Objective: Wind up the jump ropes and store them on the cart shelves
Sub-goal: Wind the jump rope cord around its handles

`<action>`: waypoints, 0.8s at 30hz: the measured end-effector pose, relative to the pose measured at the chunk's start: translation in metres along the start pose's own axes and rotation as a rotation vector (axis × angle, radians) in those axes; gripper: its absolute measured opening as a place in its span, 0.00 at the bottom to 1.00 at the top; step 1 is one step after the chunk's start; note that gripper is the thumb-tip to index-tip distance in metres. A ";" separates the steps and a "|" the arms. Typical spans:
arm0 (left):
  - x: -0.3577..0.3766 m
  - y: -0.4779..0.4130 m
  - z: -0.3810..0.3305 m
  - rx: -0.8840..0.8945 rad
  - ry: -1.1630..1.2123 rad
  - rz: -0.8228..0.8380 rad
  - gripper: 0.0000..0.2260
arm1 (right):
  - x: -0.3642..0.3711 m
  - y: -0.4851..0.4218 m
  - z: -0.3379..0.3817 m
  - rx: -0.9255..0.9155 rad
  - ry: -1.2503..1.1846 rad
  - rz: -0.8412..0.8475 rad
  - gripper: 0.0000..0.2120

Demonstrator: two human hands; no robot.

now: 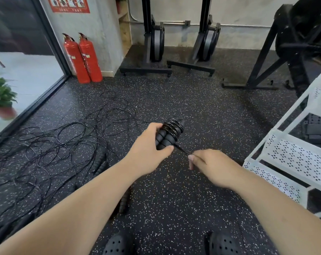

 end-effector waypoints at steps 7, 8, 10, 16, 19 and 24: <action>0.000 -0.009 0.013 -0.019 -0.220 0.033 0.37 | -0.024 0.017 0.034 -0.170 0.256 -0.127 0.16; 0.002 -0.008 0.009 0.008 -0.238 0.029 0.35 | -0.026 0.018 0.036 -0.193 0.301 -0.149 0.17; 0.005 -0.006 0.000 0.064 -0.270 0.028 0.31 | -0.033 0.020 0.040 -0.252 0.379 -0.217 0.18; 0.022 0.009 -0.032 0.332 -0.295 0.180 0.30 | -0.066 0.018 0.018 -0.270 0.225 -0.312 0.20; 0.025 0.017 -0.047 0.401 -0.292 0.244 0.31 | -0.078 0.019 0.001 -0.210 0.020 -0.314 0.12; 0.026 0.029 -0.067 0.454 -0.236 0.312 0.30 | -0.082 0.024 -0.010 -0.162 -0.169 -0.287 0.15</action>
Point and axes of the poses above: each hand's wrist, its own y-axis away from the middle knuckle, its own x-axis out of the palm, z = x × y, the point moved 8 cm from there along -y, towards the middle knuckle, and after that the axes turned 5 degrees about -y, right-handed, at the moved point
